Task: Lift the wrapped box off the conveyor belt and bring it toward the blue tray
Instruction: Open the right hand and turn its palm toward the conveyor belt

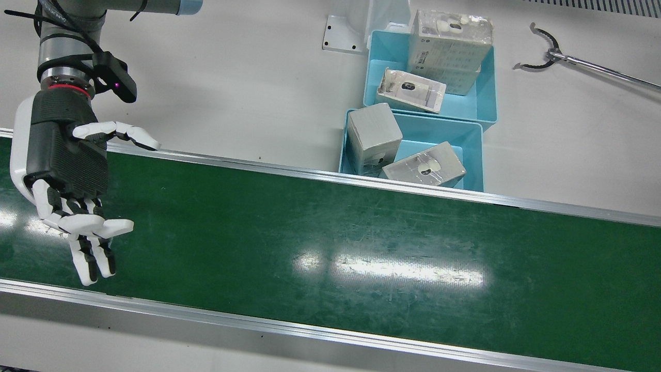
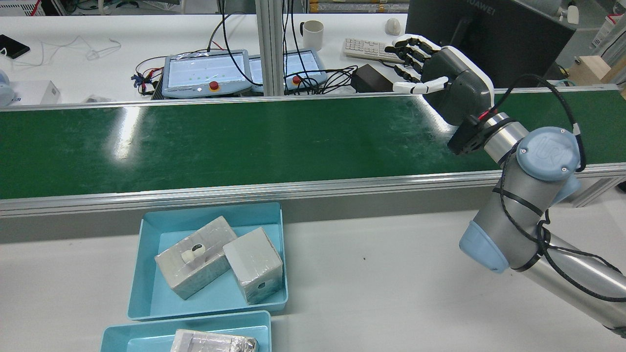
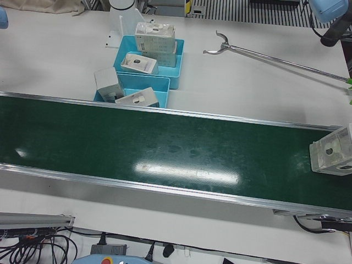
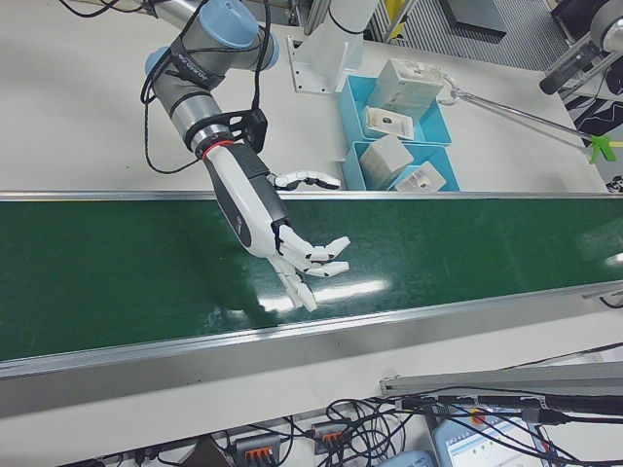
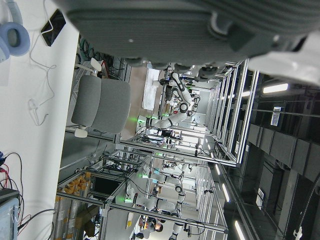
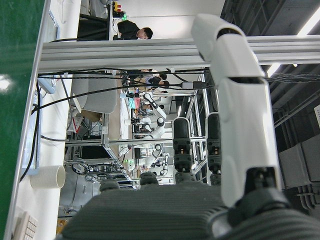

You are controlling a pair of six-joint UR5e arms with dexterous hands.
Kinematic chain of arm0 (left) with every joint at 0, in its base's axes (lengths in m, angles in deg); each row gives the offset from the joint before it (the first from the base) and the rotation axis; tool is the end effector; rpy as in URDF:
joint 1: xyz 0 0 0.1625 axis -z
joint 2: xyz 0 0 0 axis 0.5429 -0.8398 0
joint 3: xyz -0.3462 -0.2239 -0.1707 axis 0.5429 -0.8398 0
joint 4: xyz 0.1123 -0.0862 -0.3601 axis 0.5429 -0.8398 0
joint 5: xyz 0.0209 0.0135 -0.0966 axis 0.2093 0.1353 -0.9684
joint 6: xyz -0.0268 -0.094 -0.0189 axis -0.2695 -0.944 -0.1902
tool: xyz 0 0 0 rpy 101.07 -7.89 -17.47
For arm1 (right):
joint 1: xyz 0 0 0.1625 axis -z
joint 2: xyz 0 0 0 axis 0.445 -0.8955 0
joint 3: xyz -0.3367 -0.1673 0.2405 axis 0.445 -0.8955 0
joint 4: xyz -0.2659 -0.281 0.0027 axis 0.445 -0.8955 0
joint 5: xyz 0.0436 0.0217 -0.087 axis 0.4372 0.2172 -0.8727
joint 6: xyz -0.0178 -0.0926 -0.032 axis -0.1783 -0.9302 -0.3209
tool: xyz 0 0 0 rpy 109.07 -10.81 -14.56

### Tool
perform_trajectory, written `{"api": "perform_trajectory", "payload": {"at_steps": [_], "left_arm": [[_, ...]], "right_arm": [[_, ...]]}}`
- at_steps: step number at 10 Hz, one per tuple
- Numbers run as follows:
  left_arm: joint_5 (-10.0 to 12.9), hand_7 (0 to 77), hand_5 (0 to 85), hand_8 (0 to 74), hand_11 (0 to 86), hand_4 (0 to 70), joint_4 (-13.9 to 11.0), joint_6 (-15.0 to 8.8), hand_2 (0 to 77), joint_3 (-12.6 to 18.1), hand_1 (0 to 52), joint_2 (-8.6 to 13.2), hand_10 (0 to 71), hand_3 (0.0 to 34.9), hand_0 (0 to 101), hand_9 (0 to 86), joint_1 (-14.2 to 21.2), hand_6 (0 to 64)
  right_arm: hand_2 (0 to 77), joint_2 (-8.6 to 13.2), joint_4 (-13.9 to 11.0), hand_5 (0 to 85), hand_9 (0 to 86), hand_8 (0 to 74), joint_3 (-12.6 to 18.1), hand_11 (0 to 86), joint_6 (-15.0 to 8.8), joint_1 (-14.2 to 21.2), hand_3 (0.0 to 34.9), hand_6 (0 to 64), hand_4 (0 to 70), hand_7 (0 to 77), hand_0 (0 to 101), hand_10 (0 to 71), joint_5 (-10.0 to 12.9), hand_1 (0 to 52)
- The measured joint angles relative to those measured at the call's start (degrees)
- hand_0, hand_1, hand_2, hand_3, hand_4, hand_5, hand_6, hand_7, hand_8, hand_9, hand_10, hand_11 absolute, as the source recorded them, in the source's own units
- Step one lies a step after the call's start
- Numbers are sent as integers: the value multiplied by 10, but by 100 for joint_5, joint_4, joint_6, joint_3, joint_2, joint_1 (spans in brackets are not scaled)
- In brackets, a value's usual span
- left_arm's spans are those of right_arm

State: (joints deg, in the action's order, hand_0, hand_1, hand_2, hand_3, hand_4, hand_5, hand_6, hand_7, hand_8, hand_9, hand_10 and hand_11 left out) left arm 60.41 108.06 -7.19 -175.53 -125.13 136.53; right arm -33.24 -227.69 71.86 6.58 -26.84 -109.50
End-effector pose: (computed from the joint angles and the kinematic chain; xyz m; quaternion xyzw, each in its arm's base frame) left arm -0.2196 -0.4837 0.5578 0.0952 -0.6898 0.7175 0.0171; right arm -0.2163 -0.5740 0.4069 -0.1180 -0.8039 0.5803 0.0561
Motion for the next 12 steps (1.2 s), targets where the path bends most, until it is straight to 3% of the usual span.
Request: {"api": "perform_trajectory", "payload": {"at_steps": [5,7,12], "left_arm": [[0,5,11,0,0,0,0,0,11,0,0,0,5,0,0,0,0,0],[0,0,11,0,0,0,0,0,5,0,0,0,5,0,0,0,0,5],[0,0,11,0,0,0,0,0,5,0,0,0,5,0,0,0,0,5]], "right_arm": [[196,-12,114,387,93,27,-16,76,113,32,148,71,169,295,503,33,-12,169],[180,-20,122,398,93,27,16,87,131,34,97,76,185,295,503,49,-19,169],[158,-39,139,398,93,27,61,87,180,13,97,76,185,284,502,49,-74,153]]}}
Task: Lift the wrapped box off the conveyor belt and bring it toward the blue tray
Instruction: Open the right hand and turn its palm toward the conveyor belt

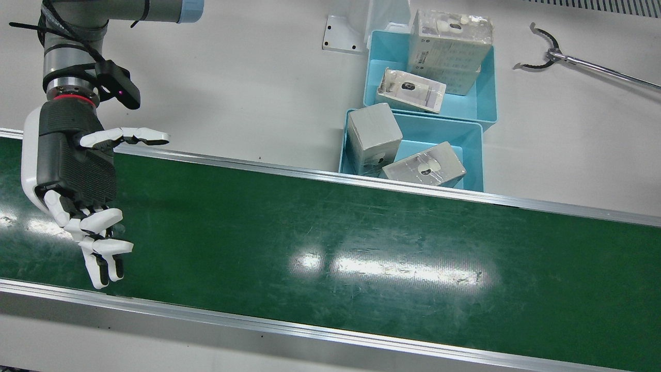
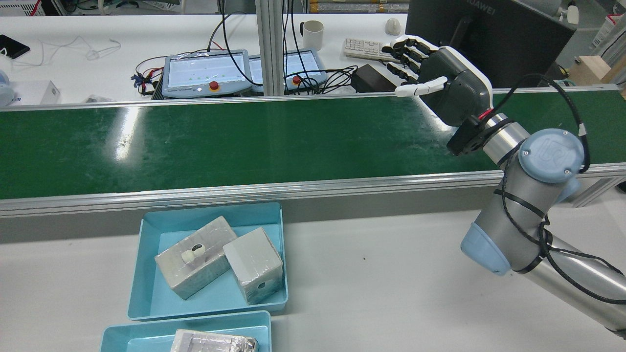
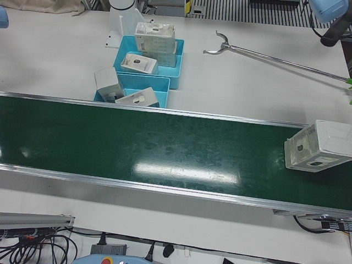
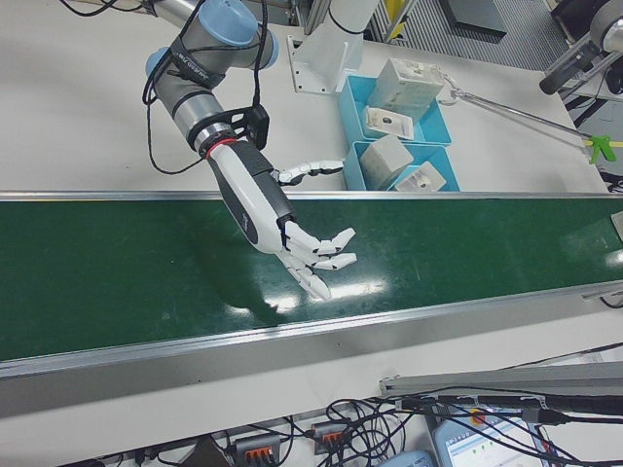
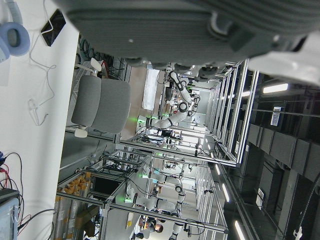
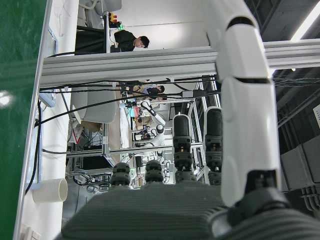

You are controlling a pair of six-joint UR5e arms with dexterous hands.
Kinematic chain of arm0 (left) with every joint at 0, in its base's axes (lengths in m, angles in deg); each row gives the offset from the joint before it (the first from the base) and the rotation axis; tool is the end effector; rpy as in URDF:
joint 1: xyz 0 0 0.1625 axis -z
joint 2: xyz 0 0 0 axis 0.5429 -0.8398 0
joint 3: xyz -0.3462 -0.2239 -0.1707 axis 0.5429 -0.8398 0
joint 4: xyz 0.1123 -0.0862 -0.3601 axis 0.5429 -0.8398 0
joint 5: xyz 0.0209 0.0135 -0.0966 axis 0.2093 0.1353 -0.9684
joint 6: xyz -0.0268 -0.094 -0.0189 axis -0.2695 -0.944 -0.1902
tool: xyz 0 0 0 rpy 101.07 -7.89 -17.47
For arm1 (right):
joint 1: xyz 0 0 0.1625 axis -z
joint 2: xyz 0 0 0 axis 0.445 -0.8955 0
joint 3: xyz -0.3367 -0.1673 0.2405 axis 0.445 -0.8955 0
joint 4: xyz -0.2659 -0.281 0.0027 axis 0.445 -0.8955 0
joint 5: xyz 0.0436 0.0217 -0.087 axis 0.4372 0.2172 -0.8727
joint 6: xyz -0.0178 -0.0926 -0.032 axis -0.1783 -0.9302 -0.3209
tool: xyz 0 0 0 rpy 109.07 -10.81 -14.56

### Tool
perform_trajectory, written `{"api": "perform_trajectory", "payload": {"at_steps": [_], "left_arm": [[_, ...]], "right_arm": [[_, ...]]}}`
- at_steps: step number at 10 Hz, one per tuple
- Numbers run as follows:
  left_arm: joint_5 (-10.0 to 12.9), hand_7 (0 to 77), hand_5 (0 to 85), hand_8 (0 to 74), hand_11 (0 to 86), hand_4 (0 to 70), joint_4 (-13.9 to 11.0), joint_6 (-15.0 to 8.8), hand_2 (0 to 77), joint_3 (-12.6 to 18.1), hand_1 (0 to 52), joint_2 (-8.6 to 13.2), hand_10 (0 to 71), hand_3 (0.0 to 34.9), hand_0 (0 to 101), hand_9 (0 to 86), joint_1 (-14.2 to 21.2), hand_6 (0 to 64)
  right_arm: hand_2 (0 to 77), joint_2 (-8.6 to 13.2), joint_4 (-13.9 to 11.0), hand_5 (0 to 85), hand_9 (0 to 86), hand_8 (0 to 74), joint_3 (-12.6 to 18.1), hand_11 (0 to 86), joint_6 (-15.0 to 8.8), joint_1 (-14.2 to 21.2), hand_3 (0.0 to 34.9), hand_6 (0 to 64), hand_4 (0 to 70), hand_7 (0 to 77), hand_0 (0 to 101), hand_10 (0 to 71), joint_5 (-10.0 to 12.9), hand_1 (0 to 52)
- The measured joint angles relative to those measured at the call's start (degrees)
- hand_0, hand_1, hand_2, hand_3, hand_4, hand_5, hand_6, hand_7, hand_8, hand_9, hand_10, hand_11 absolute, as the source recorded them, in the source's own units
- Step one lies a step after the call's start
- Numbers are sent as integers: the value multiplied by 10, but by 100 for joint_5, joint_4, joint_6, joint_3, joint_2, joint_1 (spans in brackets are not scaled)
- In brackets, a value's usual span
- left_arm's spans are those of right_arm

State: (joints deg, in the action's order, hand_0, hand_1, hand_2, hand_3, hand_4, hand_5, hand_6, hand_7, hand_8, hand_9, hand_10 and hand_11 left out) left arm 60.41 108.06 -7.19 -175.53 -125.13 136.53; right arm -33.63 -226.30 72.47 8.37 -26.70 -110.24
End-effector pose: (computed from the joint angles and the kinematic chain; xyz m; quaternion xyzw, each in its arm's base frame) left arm -0.2196 -0.4837 0.5578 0.0952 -0.6898 0.7175 0.0171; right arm -0.2177 -0.5715 0.4034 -0.1396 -0.8085 0.5697 0.0476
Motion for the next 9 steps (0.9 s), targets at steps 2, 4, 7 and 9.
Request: {"api": "perform_trajectory", "payload": {"at_steps": [2,4,7,9], "left_arm": [[0,0,11,0,0,0,0,0,11,0,0,0,5,0,0,0,0,5],[0,0,11,0,0,0,0,0,5,0,0,0,5,0,0,0,0,5],[0,0,11,0,0,0,0,0,5,0,0,0,5,0,0,0,0,5],[0,0,11,0,0,0,0,0,11,0,0,0,5,0,0,0,0,5]], "right_arm": [[142,-3,-3,393,93,27,28,82,0,-4,117,76,175,284,500,44,-2,153],[153,-21,-4,393,93,27,42,82,-1,-3,121,76,175,284,500,44,-2,153],[175,-65,-7,393,93,27,189,76,-53,-57,121,76,169,284,505,44,-14,180],[196,-78,-5,371,93,27,213,76,-62,-83,136,49,120,256,512,33,-24,196]]}}
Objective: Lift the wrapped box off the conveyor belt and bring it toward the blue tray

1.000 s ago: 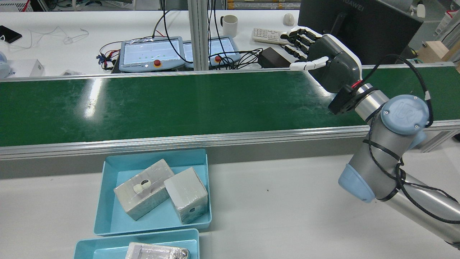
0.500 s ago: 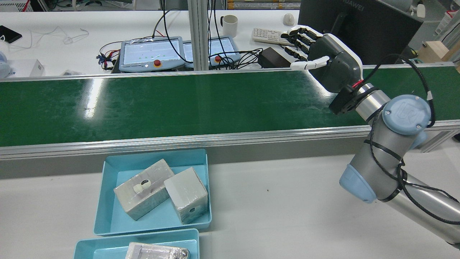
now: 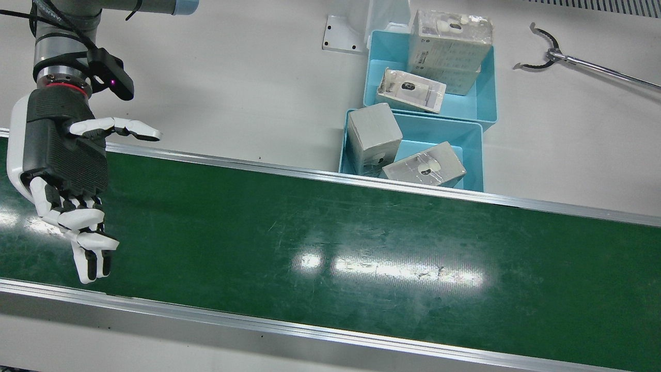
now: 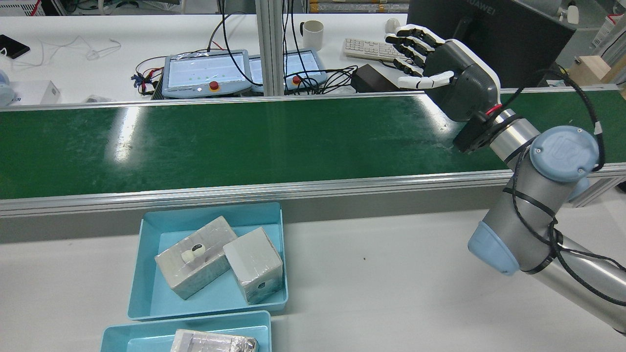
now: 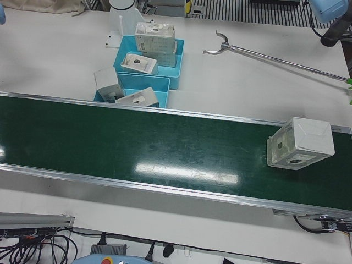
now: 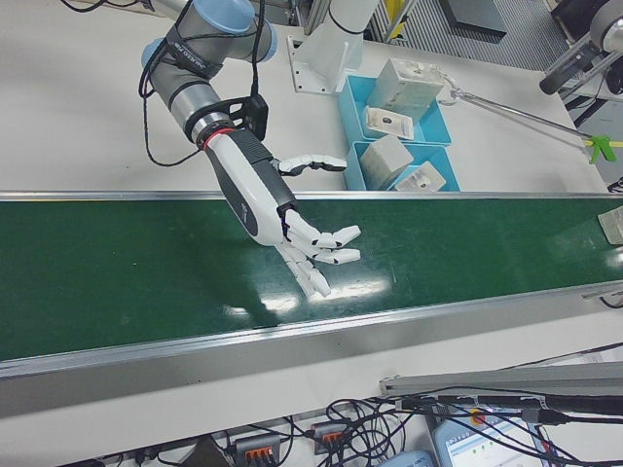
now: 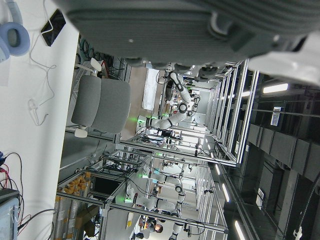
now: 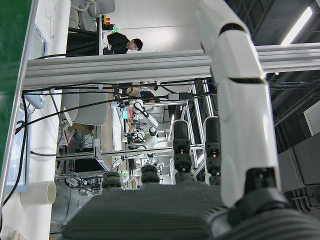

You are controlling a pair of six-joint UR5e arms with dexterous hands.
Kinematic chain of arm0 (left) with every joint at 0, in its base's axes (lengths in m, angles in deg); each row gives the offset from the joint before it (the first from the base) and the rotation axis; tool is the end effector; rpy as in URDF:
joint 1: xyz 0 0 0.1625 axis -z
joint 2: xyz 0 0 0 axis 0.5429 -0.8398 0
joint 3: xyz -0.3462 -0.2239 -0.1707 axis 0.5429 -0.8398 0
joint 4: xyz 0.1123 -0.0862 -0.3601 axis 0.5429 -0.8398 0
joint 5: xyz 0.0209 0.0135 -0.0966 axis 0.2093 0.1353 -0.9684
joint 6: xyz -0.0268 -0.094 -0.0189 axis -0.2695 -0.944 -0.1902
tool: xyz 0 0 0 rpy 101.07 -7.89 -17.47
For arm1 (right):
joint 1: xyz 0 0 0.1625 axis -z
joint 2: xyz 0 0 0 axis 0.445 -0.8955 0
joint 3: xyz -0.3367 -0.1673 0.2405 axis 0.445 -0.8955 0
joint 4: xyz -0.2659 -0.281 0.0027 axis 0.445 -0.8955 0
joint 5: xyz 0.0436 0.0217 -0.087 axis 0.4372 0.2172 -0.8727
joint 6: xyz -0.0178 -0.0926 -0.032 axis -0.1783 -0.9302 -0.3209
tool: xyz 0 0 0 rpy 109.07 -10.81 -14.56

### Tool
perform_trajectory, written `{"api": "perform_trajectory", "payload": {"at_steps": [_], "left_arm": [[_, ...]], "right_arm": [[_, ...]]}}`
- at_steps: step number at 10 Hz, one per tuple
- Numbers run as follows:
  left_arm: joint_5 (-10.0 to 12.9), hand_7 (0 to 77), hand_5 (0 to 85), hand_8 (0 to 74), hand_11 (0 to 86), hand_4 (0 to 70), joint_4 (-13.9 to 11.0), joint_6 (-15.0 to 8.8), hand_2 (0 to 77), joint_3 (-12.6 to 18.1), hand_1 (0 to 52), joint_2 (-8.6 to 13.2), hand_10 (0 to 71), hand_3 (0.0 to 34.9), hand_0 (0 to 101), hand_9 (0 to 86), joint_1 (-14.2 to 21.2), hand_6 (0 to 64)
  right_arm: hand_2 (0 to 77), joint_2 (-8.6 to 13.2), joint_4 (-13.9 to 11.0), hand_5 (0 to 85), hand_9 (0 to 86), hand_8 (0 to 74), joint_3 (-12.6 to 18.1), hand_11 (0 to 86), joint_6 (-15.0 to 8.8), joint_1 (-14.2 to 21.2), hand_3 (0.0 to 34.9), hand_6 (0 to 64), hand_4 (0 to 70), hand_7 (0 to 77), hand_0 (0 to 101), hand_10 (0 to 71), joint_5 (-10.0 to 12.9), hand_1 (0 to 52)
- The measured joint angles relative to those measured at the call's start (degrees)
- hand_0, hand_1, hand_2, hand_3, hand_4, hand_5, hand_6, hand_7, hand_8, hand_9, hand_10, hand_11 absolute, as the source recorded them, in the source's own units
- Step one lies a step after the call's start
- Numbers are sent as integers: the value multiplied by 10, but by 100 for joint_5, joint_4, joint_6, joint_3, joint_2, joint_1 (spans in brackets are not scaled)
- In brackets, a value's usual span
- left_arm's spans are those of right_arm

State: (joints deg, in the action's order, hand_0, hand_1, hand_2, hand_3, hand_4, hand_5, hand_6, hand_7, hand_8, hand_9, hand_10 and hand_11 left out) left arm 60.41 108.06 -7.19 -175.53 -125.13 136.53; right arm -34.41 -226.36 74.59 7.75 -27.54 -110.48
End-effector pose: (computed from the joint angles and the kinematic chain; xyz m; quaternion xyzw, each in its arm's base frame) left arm -0.2196 -0.4837 0.5578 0.0952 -0.6898 0.7175 0.0171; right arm -0.2040 -0.5667 0.3964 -0.1338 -0.8156 0.5612 0.0441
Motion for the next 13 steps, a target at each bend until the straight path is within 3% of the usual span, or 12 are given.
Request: {"api": "perform_trajectory", "payload": {"at_steps": [1,2,3,6,7,8,9,10,11,12,13], "left_arm": [[0,5,11,0,0,0,0,0,5,0,0,0,5,0,0,0,0,0],[0,0,11,0,0,0,0,0,5,0,0,0,0,0,0,0,0,5],[0,0,11,0,0,0,0,0,5,0,0,0,0,0,0,0,0,5],[0,0,11,0,0,0,0,0,11,0,0,0,5,0,0,0,0,5],[0,0,11,0,0,0,0,0,11,0,0,0,5,0,0,0,0,5],[0,0,11,0,0,0,0,0,5,0,0,0,5,0,0,0,0,5],[0,0,11,0,0,0,0,0,5,0,0,0,5,0,0,0,0,5],[0,0,11,0,0,0,0,0,11,0,0,0,5,0,0,0,0,5],[0,0,11,0,0,0,0,0,11,0,0,0,5,0,0,0,0,5],[0,0,11,0,0,0,0,0,5,0,0,0,5,0,0,0,0,5],[0,0,11,0,0,0,0,0,5,0,0,0,5,0,0,0,0,5]], "right_arm": [[191,-2,0,365,76,11,-2,44,-1,-1,143,49,104,251,513,16,-2,196],[169,-3,1,365,76,11,1,44,-1,-1,165,49,93,251,513,16,-3,175],[147,-4,0,360,76,11,5,38,1,-1,164,22,104,251,497,16,-4,147],[164,-4,0,371,76,11,6,27,7,-1,153,38,109,256,497,5,-4,185],[267,-4,0,387,82,11,1,44,7,6,178,44,131,267,497,11,-4,180],[327,-4,1,398,87,22,1,49,8,11,174,49,131,267,496,33,-4,273],[327,-4,1,398,87,22,1,49,8,17,174,49,131,267,496,33,-4,273],[409,-4,1,387,87,22,-1,38,10,21,166,49,136,273,494,22,-4,202],[409,-4,1,387,87,22,-3,38,13,23,166,49,136,273,494,22,-4,202],[322,-4,0,393,87,22,-5,38,17,25,165,49,125,267,505,16,-4,245],[382,-4,1,431,104,38,-6,82,21,25,127,65,153,278,501,33,-4,360]]}}
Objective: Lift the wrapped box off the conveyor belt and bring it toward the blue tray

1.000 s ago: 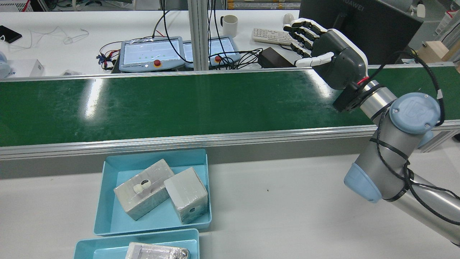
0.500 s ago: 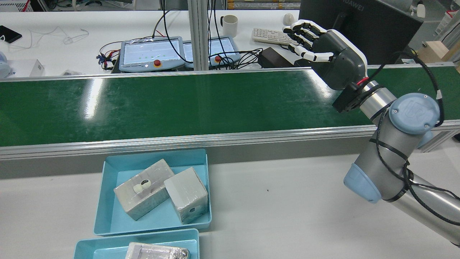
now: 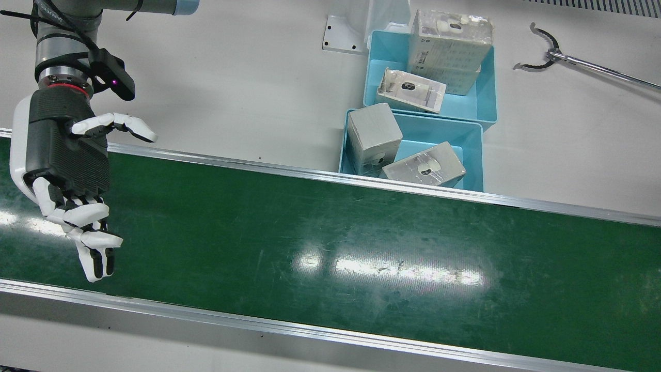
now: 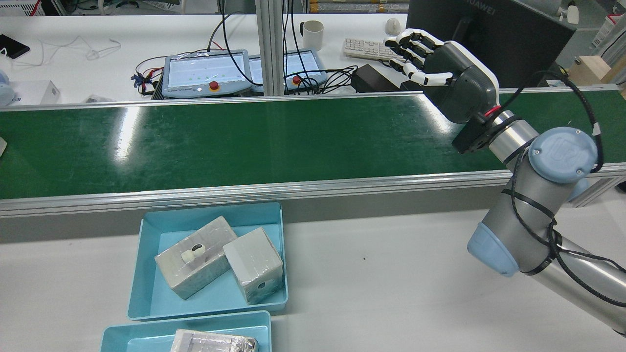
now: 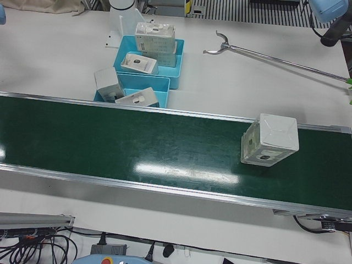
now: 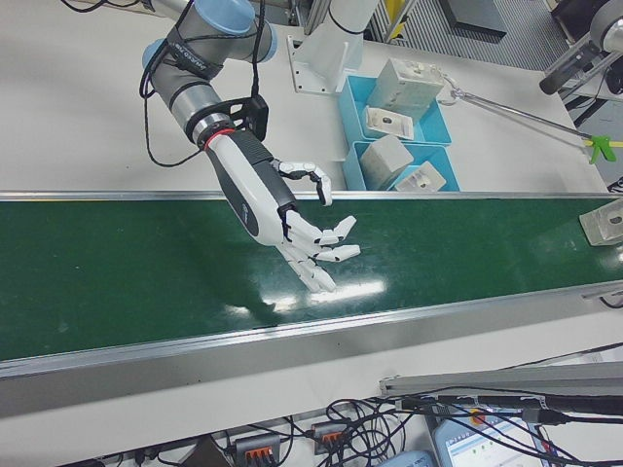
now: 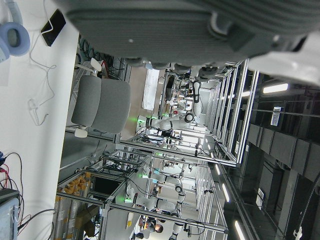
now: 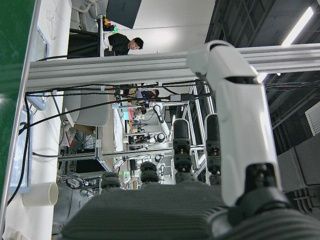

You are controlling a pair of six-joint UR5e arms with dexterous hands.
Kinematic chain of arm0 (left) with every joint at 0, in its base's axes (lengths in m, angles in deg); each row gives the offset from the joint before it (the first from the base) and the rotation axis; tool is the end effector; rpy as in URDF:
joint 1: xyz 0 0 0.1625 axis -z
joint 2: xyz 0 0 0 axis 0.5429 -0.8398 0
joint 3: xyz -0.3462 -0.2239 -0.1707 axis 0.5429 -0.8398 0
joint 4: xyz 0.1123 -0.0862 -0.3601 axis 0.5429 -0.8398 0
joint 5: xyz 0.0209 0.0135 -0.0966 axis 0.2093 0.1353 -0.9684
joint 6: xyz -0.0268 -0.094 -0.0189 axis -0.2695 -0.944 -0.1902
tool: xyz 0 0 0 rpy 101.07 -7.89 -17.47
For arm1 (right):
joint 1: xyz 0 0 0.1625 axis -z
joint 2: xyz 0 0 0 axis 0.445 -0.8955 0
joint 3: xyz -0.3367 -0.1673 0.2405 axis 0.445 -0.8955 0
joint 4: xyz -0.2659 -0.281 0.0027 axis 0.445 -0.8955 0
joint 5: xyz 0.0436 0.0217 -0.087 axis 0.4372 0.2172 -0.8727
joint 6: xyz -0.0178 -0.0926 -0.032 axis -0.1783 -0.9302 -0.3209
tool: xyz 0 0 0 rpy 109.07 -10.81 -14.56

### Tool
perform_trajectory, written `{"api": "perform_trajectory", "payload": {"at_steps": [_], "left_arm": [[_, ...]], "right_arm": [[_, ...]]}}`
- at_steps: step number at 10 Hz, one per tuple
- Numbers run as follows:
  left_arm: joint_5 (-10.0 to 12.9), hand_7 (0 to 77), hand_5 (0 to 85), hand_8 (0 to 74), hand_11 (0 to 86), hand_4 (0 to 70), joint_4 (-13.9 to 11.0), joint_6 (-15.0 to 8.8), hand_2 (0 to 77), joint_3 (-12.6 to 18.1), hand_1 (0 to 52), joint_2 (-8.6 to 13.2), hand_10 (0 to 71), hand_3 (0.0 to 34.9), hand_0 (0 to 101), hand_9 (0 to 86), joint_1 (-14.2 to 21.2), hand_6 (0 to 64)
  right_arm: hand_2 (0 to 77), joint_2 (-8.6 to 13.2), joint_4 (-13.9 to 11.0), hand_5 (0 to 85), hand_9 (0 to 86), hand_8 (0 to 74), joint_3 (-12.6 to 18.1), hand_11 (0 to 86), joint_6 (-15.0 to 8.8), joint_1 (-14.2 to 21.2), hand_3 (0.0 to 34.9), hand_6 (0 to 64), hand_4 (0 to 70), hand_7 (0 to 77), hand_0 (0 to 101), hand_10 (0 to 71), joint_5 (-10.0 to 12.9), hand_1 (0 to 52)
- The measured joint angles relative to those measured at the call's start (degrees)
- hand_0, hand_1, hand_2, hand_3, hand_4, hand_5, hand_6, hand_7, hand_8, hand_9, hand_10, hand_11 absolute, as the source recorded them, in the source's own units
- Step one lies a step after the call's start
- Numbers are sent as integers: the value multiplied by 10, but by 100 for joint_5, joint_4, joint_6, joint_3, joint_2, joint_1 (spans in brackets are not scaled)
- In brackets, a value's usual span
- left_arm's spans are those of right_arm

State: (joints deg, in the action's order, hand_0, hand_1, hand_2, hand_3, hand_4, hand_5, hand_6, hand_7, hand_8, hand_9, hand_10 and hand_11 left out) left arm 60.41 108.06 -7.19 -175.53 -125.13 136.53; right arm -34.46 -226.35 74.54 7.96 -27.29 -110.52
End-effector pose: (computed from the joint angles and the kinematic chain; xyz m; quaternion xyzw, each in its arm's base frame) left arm -0.2196 -0.4837 0.5578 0.0952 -0.6898 0.7175 0.0171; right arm -0.2066 -0.5657 0.3973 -0.1370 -0.8147 0.5617 0.0448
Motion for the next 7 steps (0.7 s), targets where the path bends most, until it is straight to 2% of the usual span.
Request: {"api": "perform_trajectory", "payload": {"at_steps": [1,2,3,4,5,6,7], "left_arm": [[0,0,11,0,0,0,0,0,5,0,0,0,5,0,0,0,0,5],[0,0,11,0,0,0,0,0,5,0,0,0,5,0,0,0,0,5],[0,5,11,0,0,0,0,0,5,0,0,0,5,0,0,0,0,0],[0,0,11,0,0,0,0,0,5,0,0,0,5,0,0,0,0,5],[0,0,11,0,0,0,0,0,11,0,0,0,5,0,0,0,0,0],[0,0,11,0,0,0,0,0,11,0,0,0,5,0,0,0,0,0],[0,0,11,0,0,0,0,0,11,0,0,0,5,0,0,0,0,0]], "right_arm": [[507,0,0,431,104,38,1,82,2,3,127,65,153,278,501,33,0,376],[442,0,0,382,71,16,3,44,3,6,121,49,142,251,527,16,0,142],[442,0,0,382,71,16,5,44,4,5,121,49,142,251,527,16,0,142],[469,0,0,409,82,16,9,65,4,1,124,49,136,262,527,38,0,240],[469,0,0,409,82,16,16,65,5,2,124,49,136,262,527,38,0,240],[496,0,0,398,82,22,17,60,7,2,117,65,158,256,518,11,0,267],[425,-3,0,387,76,22,23,38,10,-4,128,49,147,240,519,16,-3,131]]}}
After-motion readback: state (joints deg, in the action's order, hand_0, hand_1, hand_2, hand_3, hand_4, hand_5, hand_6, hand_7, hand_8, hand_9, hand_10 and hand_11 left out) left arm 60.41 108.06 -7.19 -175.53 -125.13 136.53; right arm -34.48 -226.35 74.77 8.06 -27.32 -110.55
